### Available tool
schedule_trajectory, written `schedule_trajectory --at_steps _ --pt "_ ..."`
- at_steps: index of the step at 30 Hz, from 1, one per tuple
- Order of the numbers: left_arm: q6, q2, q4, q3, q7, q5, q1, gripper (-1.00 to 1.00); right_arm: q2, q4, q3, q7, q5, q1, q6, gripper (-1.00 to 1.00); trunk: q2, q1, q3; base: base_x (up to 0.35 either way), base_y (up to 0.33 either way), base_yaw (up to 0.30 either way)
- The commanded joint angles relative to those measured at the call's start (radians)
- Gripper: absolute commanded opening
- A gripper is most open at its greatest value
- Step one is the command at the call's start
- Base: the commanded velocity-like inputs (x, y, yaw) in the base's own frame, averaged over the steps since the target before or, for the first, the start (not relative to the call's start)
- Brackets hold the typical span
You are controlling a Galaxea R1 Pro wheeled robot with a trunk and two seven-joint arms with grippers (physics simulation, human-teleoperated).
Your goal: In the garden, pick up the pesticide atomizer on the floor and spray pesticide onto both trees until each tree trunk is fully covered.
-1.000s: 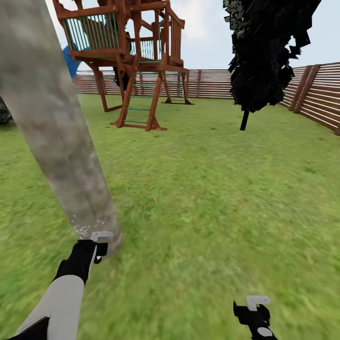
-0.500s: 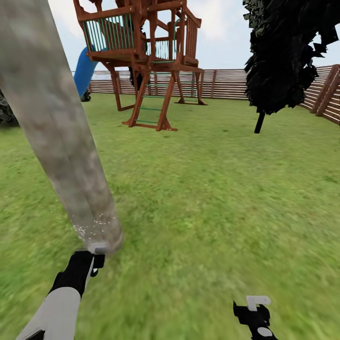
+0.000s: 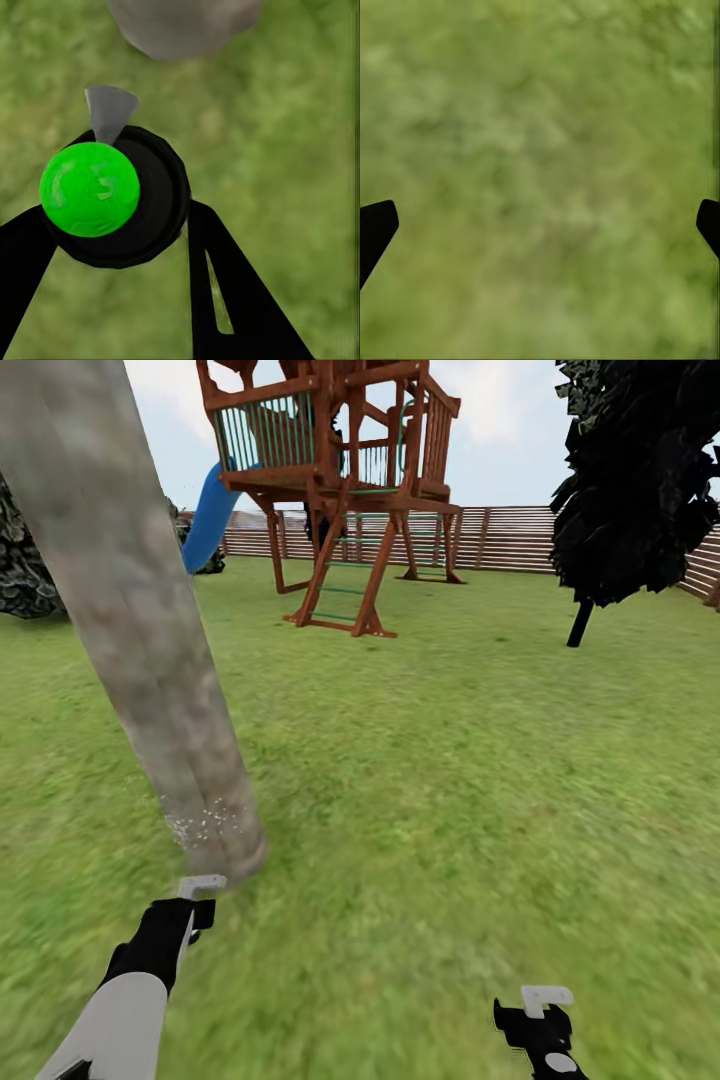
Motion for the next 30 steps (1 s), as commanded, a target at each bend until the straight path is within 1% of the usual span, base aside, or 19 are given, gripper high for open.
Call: schedule_trajectory --at_steps 1,8,10,11,12,13,14,17,22,23,25,26,27,28,30 --pt "0.004 -0.002 -0.002 0.006 -0.004 -0.009 -0.001 -1.00 0.000 0.002 -0.007 -0.003 0.011 -0.001 -0.004 1.00 0.000 0.000 -0.001 0.195 -0.232 0.004" --pt "0.009 -0.001 -0.013 0.006 -0.001 -0.011 -0.002 -1.00 0.000 0.004 -0.006 -0.003 0.011 -0.001 -0.004 1.00 0.000 0.000 -0.001 0.160 -0.221 0.000" --pt "0.025 -0.001 -0.014 0.006 -0.002 -0.014 -0.003 -1.00 0.000 0.004 -0.006 -0.003 0.011 -0.001 -0.004 1.00 0.000 0.000 -0.001 0.013 -0.044 0.096" --pt "0.062 0.000 -0.015 0.006 -0.003 -0.014 -0.003 -1.00 0.000 0.004 -0.006 -0.003 0.011 -0.001 -0.004 1.00 0.000 0.000 -0.001 0.004 -0.015 0.209" --pt "0.126 0.001 -0.016 0.004 -0.004 -0.015 -0.003 -1.00 0.000 0.004 -0.006 -0.003 0.011 -0.001 -0.005 1.00 0.000 0.000 -0.001 0.002 -0.006 0.248" --pt "0.161 0.001 -0.017 0.000 -0.003 -0.017 -0.004 -1.00 0.000 0.004 -0.006 -0.002 0.011 -0.001 -0.006 1.00 0.000 0.000 -0.001 0.001 -0.003 0.263" --pt "0.173 0.001 -0.018 -0.005 -0.003 -0.017 -0.004 -1.00 0.000 0.004 -0.006 -0.002 0.011 -0.001 -0.006 1.00 0.000 0.000 -0.001 0.000 -0.001 0.269" --pt "0.183 -0.001 -0.018 -0.020 0.000 -0.016 -0.004 -1.00 0.000 0.004 -0.006 -0.001 0.011 -0.001 -0.006 1.00 0.000 0.000 -0.001 0.000 0.000 0.273" --pt "0.181 -0.005 -0.019 -0.021 0.000 -0.014 -0.003 -1.00 0.000 0.008 -0.006 0.003 0.012 -0.001 -0.006 1.00 0.000 0.000 -0.001 0.143 -0.099 0.110" --pt "0.181 -0.006 -0.019 -0.021 0.000 -0.014 -0.003 -1.00 0.000 0.019 -0.006 0.018 0.013 -0.001 -0.006 1.00 0.000 0.000 -0.001 0.225 -0.179 0.008" --pt "0.172 -0.007 -0.019 -0.021 0.000 -0.014 -0.003 -1.00 -0.004 0.030 -0.006 0.107 0.019 -0.001 -0.006 1.00 0.000 0.000 -0.001 0.229 -0.190 0.003" --pt "0.162 -0.007 -0.018 -0.021 0.001 -0.014 -0.003 -1.00 -0.011 0.032 -0.006 0.133 0.021 -0.001 -0.006 1.00 0.000 0.000 -0.001 0.230 -0.194 0.001" --pt "0.142 -0.008 -0.018 -0.021 0.001 -0.014 -0.003 -1.00 -0.027 0.034 -0.006 0.164 0.022 -0.001 -0.006 1.00 0.000 0.000 -0.001 0.231 -0.196 0.001" --pt "0.134 -0.007 -0.018 -0.021 0.001 -0.014 -0.003 -1.00 -0.033 0.034 -0.006 0.175 0.022 -0.001 -0.006 1.00 0.000 0.000 -0.001 0.231 -0.197 0.000" --pt "0.129 -0.007 -0.018 -0.021 0.001 -0.014 -0.003 -1.00 -0.038 0.035 -0.006 0.182 0.023 -0.001 -0.006 1.00 0.000 0.000 -0.001 0.226 -0.201 0.000"
